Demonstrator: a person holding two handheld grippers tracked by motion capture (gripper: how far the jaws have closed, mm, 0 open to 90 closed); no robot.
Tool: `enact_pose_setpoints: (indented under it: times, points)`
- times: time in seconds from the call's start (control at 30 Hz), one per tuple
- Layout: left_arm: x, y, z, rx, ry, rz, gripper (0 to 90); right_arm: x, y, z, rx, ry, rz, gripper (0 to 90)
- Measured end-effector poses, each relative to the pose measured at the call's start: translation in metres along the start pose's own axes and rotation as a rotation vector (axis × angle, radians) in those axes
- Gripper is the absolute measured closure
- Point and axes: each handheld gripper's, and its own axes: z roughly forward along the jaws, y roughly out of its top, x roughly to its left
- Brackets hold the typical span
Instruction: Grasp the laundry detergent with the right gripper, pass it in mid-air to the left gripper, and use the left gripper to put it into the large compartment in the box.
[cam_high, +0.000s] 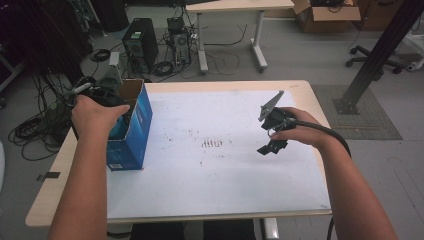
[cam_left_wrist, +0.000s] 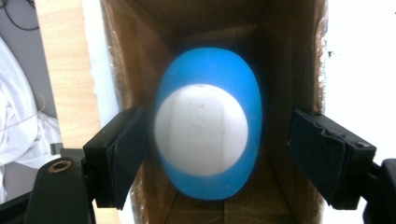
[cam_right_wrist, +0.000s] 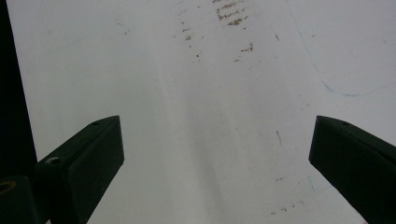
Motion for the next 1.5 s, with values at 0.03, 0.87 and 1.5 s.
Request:
enact_pose_setpoints:
  times: [0.03,0.87,1.5]
  points:
    - [0.000,0.000,-0.002,0.001,0.011,0.006,20.3,0.000,0.000,0.000,-0.001,-0.001,0.000,3.1]
    - [-0.012,0.000,-0.026,-0.036,0.017,0.038,11.3,0.004,0.002,-0.004,0.001,-0.008,0.000,3.1]
    - [-0.037,-0.003,-0.051,-0.049,-0.108,0.206,3.9,0.011,0.001,-0.015,-0.009,-0.021,-0.014,3.1]
